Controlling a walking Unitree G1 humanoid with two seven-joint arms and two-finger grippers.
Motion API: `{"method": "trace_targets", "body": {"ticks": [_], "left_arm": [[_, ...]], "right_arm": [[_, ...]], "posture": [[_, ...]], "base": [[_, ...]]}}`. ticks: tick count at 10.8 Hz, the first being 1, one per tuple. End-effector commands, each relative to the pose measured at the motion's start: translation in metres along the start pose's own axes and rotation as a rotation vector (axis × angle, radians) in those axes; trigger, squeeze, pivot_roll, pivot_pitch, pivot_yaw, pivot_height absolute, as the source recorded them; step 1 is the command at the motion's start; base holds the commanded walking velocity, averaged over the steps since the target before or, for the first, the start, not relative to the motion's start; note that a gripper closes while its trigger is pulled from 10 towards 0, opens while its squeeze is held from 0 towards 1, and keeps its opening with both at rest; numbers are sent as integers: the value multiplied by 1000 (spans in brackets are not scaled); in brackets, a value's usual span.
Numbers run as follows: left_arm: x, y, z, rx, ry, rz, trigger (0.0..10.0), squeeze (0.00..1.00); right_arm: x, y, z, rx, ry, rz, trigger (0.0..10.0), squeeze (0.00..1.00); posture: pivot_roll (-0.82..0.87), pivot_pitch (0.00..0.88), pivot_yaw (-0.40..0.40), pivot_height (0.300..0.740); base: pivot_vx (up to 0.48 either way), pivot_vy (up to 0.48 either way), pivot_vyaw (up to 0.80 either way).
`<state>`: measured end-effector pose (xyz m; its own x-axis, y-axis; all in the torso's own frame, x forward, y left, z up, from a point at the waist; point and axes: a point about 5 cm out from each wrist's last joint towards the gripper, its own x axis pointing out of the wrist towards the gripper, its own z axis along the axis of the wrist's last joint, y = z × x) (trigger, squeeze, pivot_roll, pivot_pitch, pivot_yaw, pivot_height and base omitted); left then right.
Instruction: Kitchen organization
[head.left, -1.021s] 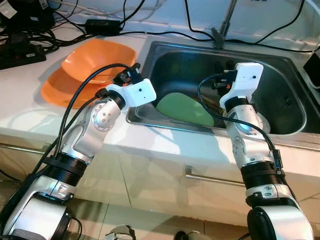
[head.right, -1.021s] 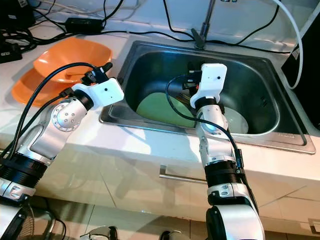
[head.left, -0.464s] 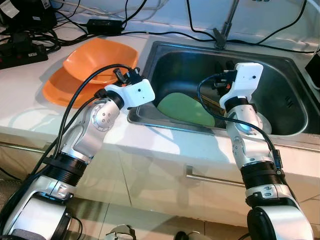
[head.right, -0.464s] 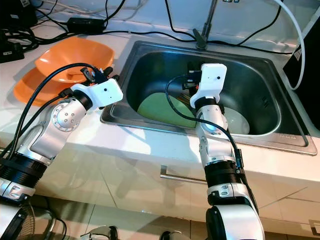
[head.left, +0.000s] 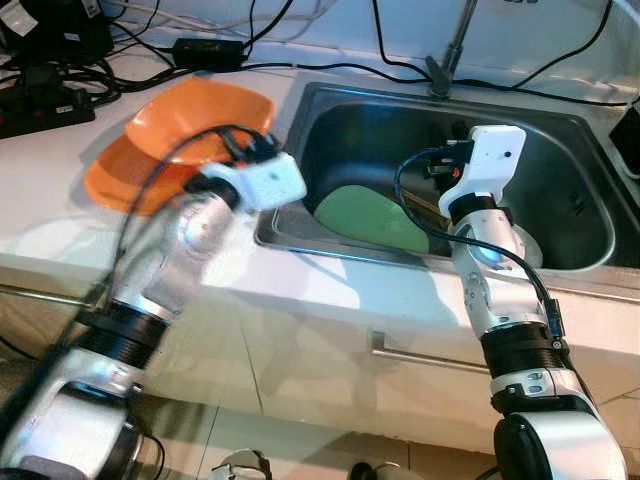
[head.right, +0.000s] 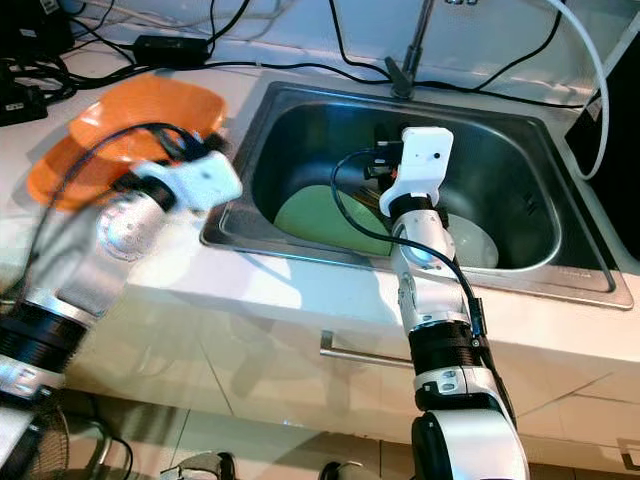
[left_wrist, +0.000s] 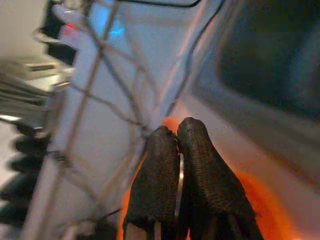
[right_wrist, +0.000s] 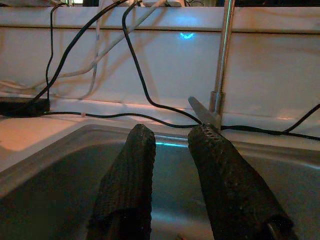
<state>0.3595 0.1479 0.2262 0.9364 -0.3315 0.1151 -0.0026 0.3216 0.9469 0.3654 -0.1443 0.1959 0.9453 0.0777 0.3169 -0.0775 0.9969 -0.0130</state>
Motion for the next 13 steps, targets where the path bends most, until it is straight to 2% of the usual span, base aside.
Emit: {"method": "trace_targets", "body": {"ticks": [1, 2, 3, 4, 5, 6, 7, 8, 9, 10, 11, 12, 13], "left_arm": [[2, 22, 8, 51, -30, 103, 0, 0], [0, 39, 16, 81, -85, 203, 0, 0], [-3, 54, 31, 19, -182, 297, 0, 0], [-5, 65, 46, -139, -288, 370, 9882, 0], [-6, 64, 52, -473, -405, 407, 10000, 0], [-9, 76, 69, -665, -495, 427, 10000, 0], [-9, 83, 74, -904, -546, 435, 10000, 0], [-9, 90, 71, -1244, -608, 440, 10000, 0], [-8, 93, 68, -1443, -654, 426, 10000, 0], [-8, 93, 58, -1750, -701, 398, 10000, 0], [-6, 87, 51, -1861, -687, 384, 10000, 0], [-3, 74, 42, -1996, -643, 389, 10000, 0], [1, 51, 30, -2204, -588, 389, 10000, 0]], "right_arm": [[1, -3, 1, 7, -1, -15, 10000, 0], [2, -2, 0, 8, 1, -13, 10000, 0], [2, -1, 0, 9, 3, -9, 10000, 0], [2, 1, 0, 10, 3, -6, 10000, 0], [3, 2, 1, 12, 0, -2, 10000, 0], [3, 2, 2, 13, -4, -1, 10000, 0], [4, 2, 4, 15, -12, -2, 10000, 0], [5, 2, 6, 44, -18, -13, 10000, 0], [6, 1, 7, 63, -20, -23, 10000, 0], [7, -1, 9, 141, -21, -52, 10000, 0], [8, -2, 10, 197, -20, -70, 10000, 0], [9, -2, 12, 252, -24, -78, 10000, 0], [10, -3, 13, 428, -17, -125, 10000, 0]], "posture": [[45, 72, -49, 740], [50, 62, -50, 740], [52, 57, -52, 740], [51, 53, -52, 740], [51, 50, -53, 740], [52, 49, -53, 740], [47, 52, -52, 740], [48, 58, -54, 740], [47, 62, -54, 740], [47, 68, -53, 740], [45, 69, -53, 740], [43, 70, -51, 740], [38, 72, -50, 740]], "base": [[0, 0, 0], [0, 0, 0], [0, 0, 0], [0, 0, 0], [0, 0, 0], [0, 0, 0], [0, 0, 0], [0, 0, 0], [0, 0, 0], [0, 0, 0], [0, 0, 0], [0, 0, 0], [0, 0, 0]]}}
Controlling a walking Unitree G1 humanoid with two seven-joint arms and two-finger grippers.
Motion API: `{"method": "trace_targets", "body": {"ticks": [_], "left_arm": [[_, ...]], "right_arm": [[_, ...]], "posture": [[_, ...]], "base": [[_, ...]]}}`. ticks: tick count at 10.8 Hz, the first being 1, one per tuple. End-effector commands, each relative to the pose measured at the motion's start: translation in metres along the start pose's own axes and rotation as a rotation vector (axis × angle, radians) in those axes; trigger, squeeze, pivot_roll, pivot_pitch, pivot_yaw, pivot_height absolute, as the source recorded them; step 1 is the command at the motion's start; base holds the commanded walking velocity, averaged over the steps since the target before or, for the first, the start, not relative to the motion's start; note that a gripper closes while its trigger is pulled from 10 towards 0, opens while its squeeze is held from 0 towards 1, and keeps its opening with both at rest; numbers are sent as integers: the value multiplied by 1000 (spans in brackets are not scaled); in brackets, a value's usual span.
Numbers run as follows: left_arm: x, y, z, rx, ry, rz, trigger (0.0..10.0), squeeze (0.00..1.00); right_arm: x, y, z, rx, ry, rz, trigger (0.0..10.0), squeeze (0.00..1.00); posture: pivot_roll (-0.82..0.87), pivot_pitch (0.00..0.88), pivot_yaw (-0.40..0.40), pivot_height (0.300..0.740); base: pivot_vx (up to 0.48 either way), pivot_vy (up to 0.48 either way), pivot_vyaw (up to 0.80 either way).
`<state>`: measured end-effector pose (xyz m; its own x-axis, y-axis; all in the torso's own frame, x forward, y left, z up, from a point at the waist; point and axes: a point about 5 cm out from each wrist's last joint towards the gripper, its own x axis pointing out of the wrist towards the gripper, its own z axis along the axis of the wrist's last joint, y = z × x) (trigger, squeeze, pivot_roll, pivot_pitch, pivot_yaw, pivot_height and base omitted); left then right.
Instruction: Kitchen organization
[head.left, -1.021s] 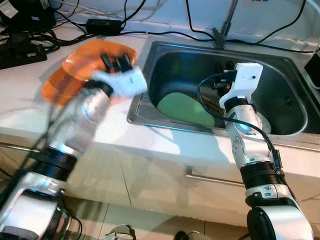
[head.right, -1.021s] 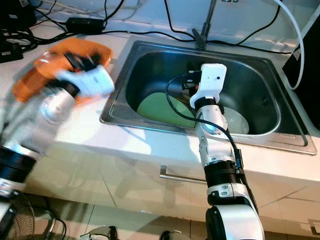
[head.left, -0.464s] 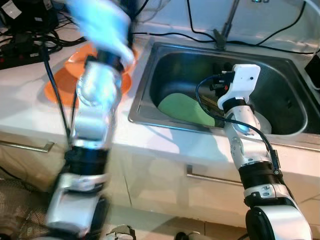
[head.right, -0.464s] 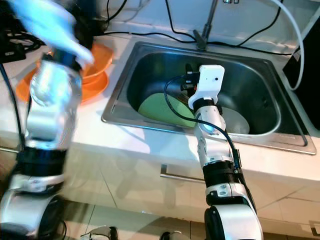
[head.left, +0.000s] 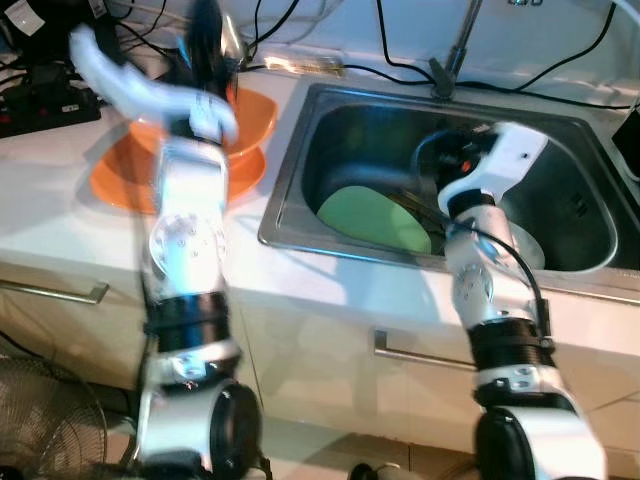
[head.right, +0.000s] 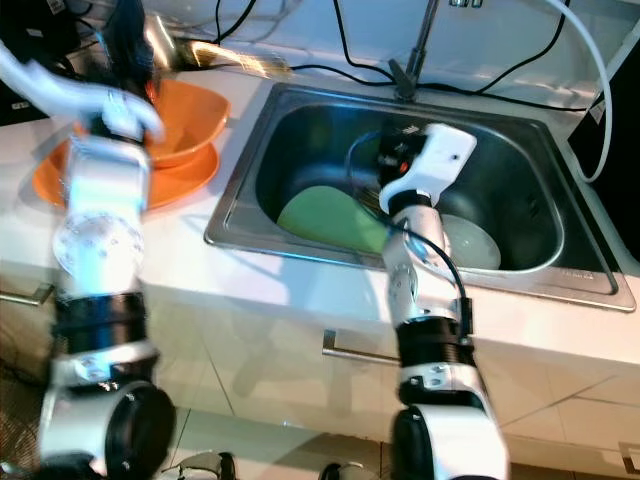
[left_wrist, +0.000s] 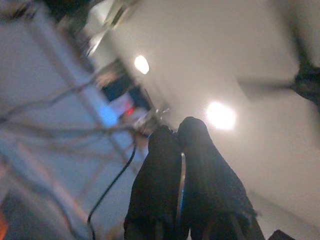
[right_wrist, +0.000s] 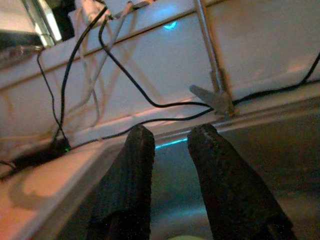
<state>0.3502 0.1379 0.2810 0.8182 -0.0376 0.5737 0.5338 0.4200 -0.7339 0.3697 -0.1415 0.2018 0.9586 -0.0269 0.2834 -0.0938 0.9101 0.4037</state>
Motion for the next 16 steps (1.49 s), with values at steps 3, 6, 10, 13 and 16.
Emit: {"method": "trace_targets", "body": {"ticks": [3, 6, 10, 13, 16], "left_arm": [[-9, 11, -22, -190, 94, 48, 10000, 0], [-11, 1, -43, -283, 176, 18, 10000, 0], [-11, -9, -57, -350, 242, 11, 10000, 0], [-12, -16, -62, -378, 243, -9, 10000, 0], [-12, -19, -63, -398, 252, -29, 10000, 0]], "right_arm": [[2, 10, 10, 502, -1, -13, 10000, 0], [-4, 27, 8, 697, 34, 96, 10000, 0], [-10, 37, 6, 831, 79, 179, 10000, 0], [-13, 37, 2, 826, 105, 184, 10000, 0], [-14, 37, 0, 827, 117, 185, 10000, 0]], "posture": [[34, 75, -45, 740], [34, 77, -42, 740], [40, 80, -42, 740], [41, 83, -41, 740], [39, 82, -40, 740]], "base": [[0, 0, 0], [0, 0, 0], [0, 0, 0], [0, 0, 0], [0, 0, 0]]}}
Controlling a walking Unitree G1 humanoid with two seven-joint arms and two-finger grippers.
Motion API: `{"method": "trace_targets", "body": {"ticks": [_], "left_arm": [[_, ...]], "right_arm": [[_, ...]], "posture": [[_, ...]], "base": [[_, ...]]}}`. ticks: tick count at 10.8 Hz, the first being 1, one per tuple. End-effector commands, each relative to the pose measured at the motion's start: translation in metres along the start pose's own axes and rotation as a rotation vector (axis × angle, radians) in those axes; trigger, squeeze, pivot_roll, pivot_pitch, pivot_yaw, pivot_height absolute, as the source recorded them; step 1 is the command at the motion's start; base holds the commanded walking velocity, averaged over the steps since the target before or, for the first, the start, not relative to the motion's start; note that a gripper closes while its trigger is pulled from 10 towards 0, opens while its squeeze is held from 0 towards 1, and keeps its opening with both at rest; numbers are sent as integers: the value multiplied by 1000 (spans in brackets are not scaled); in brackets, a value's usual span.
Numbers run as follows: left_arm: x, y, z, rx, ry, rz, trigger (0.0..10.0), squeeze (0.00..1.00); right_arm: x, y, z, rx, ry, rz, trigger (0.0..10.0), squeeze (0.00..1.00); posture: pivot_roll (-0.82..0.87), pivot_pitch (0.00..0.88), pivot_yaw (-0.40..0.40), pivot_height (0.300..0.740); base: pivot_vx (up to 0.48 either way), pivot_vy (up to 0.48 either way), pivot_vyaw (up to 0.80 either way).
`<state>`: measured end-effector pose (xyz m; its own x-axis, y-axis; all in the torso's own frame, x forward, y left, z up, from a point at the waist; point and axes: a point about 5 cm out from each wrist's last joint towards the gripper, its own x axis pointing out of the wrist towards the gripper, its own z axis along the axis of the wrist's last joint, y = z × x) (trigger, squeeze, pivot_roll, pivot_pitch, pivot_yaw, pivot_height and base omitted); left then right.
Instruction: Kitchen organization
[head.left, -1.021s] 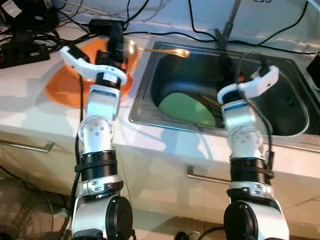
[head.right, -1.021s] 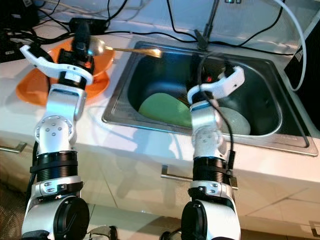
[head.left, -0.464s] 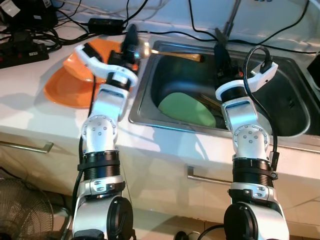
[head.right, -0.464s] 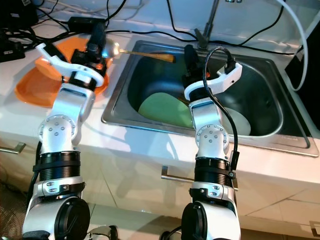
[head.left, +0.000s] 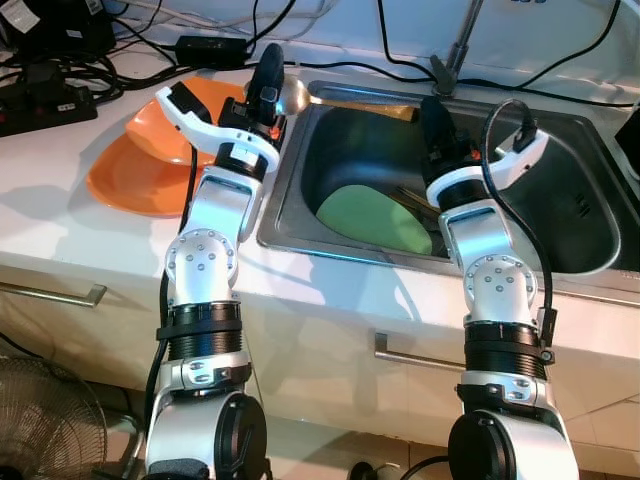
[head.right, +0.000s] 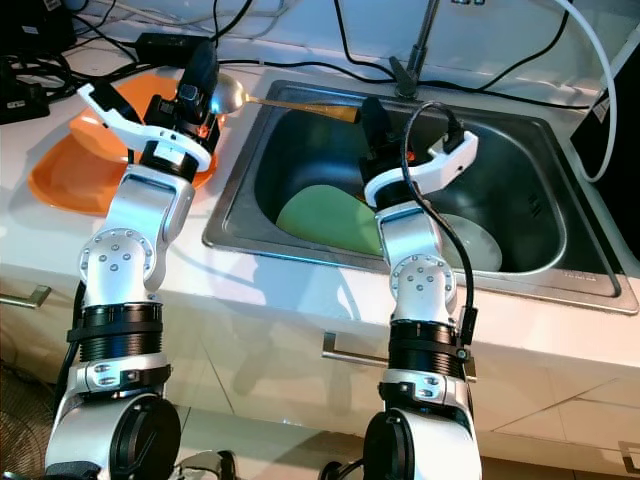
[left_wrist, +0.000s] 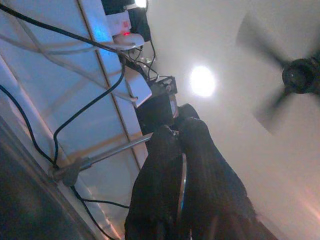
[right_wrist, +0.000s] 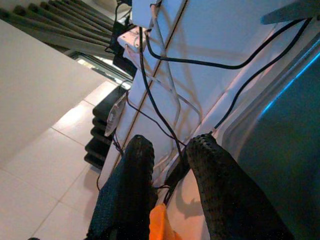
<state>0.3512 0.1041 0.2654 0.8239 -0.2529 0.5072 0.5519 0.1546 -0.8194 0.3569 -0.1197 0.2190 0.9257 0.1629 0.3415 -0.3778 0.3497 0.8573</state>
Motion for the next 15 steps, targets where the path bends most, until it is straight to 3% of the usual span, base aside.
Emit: {"method": "trace_targets", "body": {"ticks": [1, 7, 9, 10, 11, 15], "left_arm": [[1, -9, -32, -117, 39, -31, 10000, 0], [0, -11, -41, -102, 69, -35, 10000, 0], [1, -11, -42, -95, 73, -32, 10000, 0], [1, -11, -42, -92, 72, -28, 10000, 0], [1, -11, -42, -92, 72, -28, 10000, 0], [1, -9, -44, -93, 81, -20, 10000, 0]], "right_arm": [[-4, 1, -14, 63, 16, 0, 10000, 0], [-4, 17, -15, 185, 31, 98, 10000, 0], [-4, 18, -16, 188, 35, 108, 10000, 0], [-4, 18, -16, 187, 35, 112, 4431, 0], [-5, 19, -16, 190, 41, 118, 0, 0], [-5, 24, -19, 213, 58, 152, 0, 0]], "posture": [[40, 81, -40, 740], [33, 84, -34, 740], [34, 85, -35, 740], [34, 85, -35, 740], [35, 85, -36, 740], [33, 86, -35, 740]], "base": [[0, 0, 0], [0, 0, 0], [0, 0, 0], [0, 0, 0], [0, 0, 0], [0, 0, 0]]}}
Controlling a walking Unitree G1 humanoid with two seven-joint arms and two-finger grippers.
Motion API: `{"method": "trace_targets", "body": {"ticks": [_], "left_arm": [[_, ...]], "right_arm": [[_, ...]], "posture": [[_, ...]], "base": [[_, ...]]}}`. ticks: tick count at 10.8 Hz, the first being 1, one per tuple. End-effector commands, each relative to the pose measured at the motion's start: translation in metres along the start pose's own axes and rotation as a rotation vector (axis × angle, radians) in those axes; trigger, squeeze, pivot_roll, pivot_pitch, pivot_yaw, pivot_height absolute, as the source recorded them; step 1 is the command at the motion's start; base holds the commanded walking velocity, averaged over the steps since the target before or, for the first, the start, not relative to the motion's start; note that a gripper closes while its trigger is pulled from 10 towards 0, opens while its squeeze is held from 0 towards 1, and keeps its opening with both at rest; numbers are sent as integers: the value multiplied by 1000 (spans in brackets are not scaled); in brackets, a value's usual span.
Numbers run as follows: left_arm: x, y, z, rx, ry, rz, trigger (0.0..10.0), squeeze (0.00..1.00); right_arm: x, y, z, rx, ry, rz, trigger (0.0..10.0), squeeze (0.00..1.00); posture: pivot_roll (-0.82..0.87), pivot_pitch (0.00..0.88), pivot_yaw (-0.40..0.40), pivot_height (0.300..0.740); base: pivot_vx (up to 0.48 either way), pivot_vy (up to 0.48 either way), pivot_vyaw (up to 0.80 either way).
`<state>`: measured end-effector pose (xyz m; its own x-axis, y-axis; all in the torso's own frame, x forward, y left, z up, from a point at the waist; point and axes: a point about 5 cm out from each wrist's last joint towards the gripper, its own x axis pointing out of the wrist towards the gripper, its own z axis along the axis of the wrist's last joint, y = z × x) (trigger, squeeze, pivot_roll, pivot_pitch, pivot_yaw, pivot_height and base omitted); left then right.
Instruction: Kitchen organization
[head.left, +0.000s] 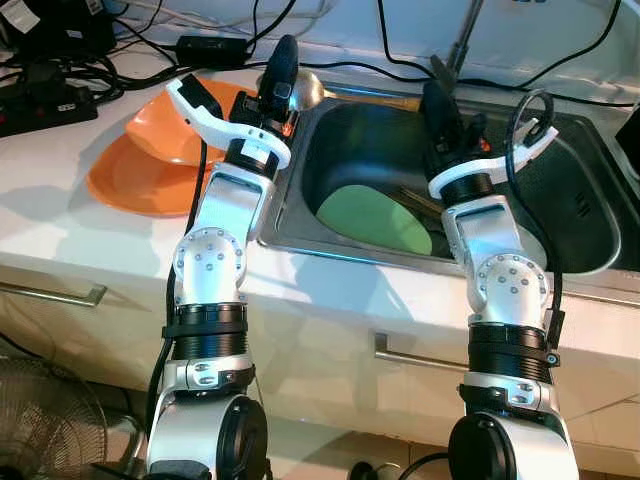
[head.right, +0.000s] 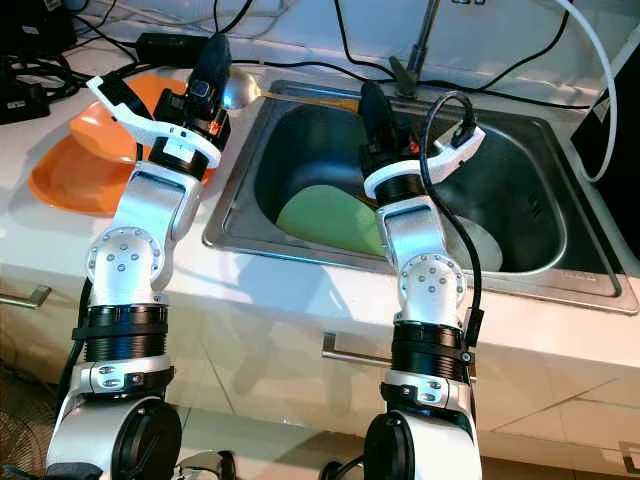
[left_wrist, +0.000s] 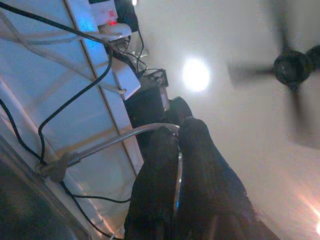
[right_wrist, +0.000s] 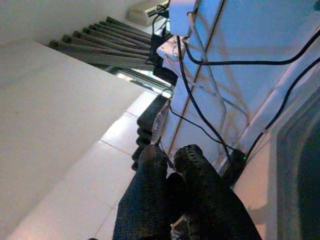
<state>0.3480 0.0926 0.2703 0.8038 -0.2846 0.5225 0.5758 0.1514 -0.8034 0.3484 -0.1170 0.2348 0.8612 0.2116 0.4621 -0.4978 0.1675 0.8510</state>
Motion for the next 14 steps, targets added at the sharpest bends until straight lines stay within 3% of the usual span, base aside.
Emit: {"method": "trace_targets", "body": {"ticks": [1, 6, 7, 8, 11, 14], "left_arm": [[-1, -1, -35, -99, 53, 12, 10000, 0], [-2, 7, -56, -26, 193, 88, 10000, 0], [-4, 14, -62, 21, 230, 130, 10000, 0], [-5, 14, -65, 57, 251, 127, 10000, 1000], [-6, 12, -68, 55, 278, 108, 10000, 1000], [-11, 13, -77, 115, 361, 104, 10000, 1000]], "right_arm": [[-2, 4, -22, 57, 42, 8, 0, 0], [-2, 9, -20, 142, 12, 35, 0, 0], [-1, 10, -17, 155, 2, 39, 0, 0], [-1, 9, -16, 160, -7, 35, 0, 0], [1, 6, -11, 183, -44, 4, 0, 0], [6, -1, 16, 216, -186, -56, 0, 0]], "posture": [[33, 87, -34, 740], [30, 85, -31, 740], [29, 85, -31, 740], [31, 84, -31, 740], [31, 82, -31, 740], [34, 81, -32, 740]], "base": [[0, 0, 0], [0, 0, 0], [0, 0, 0], [0, 0, 0], [0, 0, 0], [0, 0, 0]]}}
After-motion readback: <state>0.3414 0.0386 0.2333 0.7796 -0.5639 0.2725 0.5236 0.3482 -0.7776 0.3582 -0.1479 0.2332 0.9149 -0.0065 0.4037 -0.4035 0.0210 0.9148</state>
